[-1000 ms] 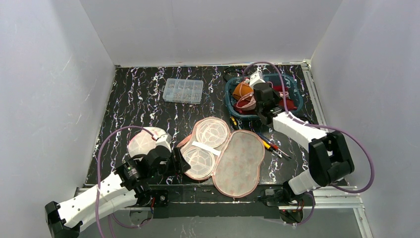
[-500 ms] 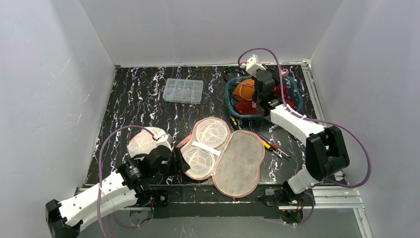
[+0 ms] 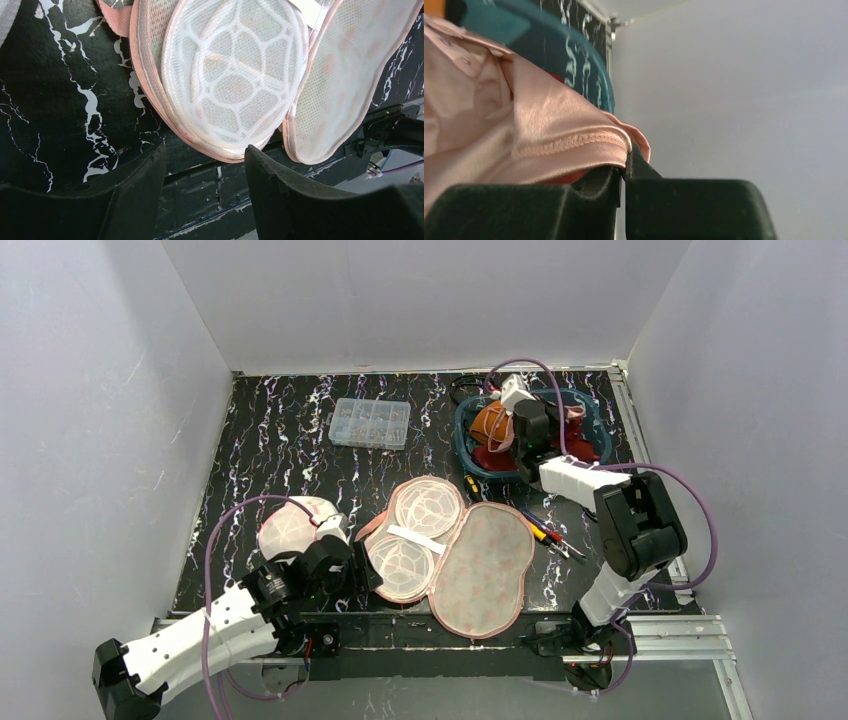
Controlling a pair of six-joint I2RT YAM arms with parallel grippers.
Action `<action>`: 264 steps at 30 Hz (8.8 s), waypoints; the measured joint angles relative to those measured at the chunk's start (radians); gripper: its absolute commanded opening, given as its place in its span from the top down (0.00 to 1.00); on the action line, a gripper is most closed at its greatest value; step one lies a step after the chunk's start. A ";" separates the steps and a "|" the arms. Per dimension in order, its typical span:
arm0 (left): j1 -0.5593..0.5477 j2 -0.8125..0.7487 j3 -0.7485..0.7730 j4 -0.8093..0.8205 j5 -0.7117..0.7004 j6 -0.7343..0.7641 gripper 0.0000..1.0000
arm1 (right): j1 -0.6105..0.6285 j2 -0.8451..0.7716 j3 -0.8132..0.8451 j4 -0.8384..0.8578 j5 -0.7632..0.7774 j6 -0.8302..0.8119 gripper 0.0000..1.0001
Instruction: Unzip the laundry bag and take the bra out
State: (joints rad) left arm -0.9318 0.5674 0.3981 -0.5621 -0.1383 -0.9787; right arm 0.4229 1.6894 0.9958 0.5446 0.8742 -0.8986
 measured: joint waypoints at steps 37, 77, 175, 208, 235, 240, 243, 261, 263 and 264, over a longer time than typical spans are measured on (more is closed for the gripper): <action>0.000 -0.030 -0.003 0.052 0.037 -0.026 0.44 | -0.050 -0.588 -0.159 -0.755 -0.423 1.366 0.08; 0.000 0.016 0.154 -0.088 -0.071 0.066 0.41 | -0.137 -0.406 0.105 -0.581 -0.557 1.483 0.25; -0.074 0.278 0.359 0.244 0.033 0.262 0.29 | 0.478 -0.312 -0.092 -0.617 -0.740 2.084 0.99; -0.074 -0.059 0.280 -0.109 -0.224 0.153 0.31 | 0.541 -0.058 0.130 -0.557 -0.682 1.886 0.13; 0.167 0.671 0.314 0.228 -0.063 0.363 0.31 | 0.542 -0.511 -0.633 -0.328 -0.600 1.817 0.38; 0.179 0.689 0.255 0.266 -0.064 0.333 0.30 | 0.541 -0.403 -0.608 -0.267 -0.600 1.833 0.48; 0.183 0.689 0.235 0.286 -0.064 0.321 0.29 | 0.542 -0.336 -0.566 -0.248 -0.600 1.839 0.49; 0.184 0.639 0.119 0.436 0.048 0.257 0.45 | 0.542 -0.139 -0.357 -0.305 -0.640 1.720 0.50; 0.184 0.639 0.116 0.444 0.057 0.240 0.46 | 0.542 -0.122 -0.309 -0.364 -0.636 1.659 0.46; 0.184 0.639 0.115 0.447 0.061 0.230 0.47 | 0.542 -0.114 -0.283 -0.401 -0.632 1.625 0.44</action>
State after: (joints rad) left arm -0.7479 1.2064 0.5133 -0.1146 -0.0776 -0.7483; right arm 0.9646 1.5753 0.7132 0.1440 0.2424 0.7265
